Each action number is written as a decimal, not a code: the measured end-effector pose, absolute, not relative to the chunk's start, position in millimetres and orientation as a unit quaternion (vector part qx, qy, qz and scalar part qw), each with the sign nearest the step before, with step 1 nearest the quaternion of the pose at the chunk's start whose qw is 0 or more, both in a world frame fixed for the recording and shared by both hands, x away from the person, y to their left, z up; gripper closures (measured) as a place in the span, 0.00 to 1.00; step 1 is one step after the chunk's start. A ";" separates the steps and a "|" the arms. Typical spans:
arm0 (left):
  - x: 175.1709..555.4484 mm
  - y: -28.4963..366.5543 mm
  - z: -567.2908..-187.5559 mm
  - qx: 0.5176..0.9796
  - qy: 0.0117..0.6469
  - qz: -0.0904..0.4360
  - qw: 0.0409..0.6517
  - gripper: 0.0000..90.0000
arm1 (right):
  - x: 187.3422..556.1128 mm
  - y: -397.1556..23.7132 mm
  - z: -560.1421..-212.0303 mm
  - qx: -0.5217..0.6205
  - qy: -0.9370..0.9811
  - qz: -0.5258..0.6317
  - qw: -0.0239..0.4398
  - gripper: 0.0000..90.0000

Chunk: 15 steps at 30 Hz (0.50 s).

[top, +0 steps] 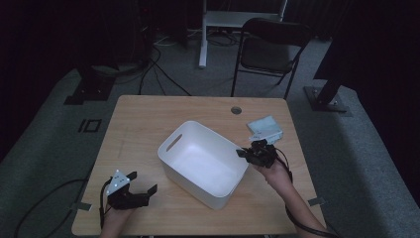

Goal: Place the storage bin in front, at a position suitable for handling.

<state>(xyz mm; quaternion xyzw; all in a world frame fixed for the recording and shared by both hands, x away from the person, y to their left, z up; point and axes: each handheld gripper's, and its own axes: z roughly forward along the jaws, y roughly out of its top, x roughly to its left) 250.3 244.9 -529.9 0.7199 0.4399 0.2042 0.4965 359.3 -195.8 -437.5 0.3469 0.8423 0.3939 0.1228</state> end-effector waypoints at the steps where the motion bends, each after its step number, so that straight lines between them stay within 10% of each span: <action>1: 250.3 244.6 -529.9 0.721 0.438 0.203 0.496 0.03 | 357.9 -196.5 -437.7 0.346 0.842 0.395 0.122 0.95; 15: 239.6 238.8 -512.0 0.716 0.424 0.188 0.521 0.03 | 333.6 -200.2 -439.8 0.332 0.845 0.405 0.110 0.95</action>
